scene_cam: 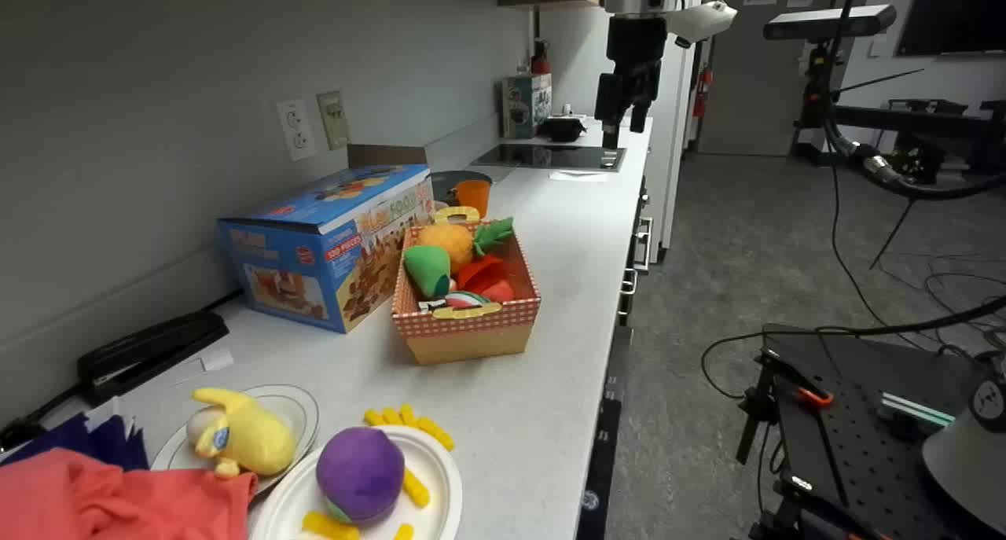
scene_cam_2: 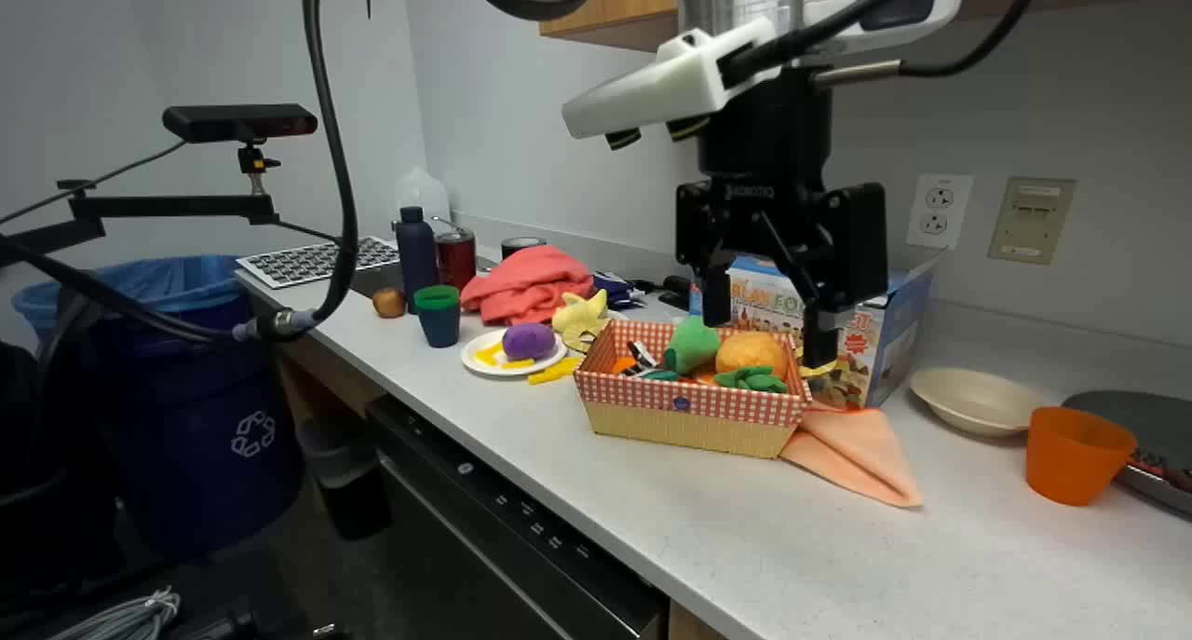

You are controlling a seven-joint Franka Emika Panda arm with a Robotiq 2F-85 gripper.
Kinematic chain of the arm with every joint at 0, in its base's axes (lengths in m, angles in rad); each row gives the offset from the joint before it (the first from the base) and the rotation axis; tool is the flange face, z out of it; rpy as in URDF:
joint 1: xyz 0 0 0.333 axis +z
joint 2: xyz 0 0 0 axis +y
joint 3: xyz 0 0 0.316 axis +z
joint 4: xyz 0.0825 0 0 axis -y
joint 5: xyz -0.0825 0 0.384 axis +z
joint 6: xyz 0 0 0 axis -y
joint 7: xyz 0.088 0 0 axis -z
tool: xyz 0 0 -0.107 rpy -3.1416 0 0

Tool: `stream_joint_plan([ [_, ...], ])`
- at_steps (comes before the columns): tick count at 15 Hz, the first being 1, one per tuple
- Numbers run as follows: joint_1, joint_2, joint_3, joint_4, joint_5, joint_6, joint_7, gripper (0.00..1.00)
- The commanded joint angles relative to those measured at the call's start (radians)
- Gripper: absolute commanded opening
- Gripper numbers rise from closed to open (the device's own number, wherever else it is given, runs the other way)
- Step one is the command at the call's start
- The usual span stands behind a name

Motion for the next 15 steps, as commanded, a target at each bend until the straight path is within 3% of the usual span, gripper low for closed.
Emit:
stream_joint_plan([
  [1,0.002,0.000,-0.002,0.002,0.000,-0.002,0.000,1.00],
  [15,0.002,-0.027,-0.016,-0.008,0.033,-0.013,-0.030,1.00],
])
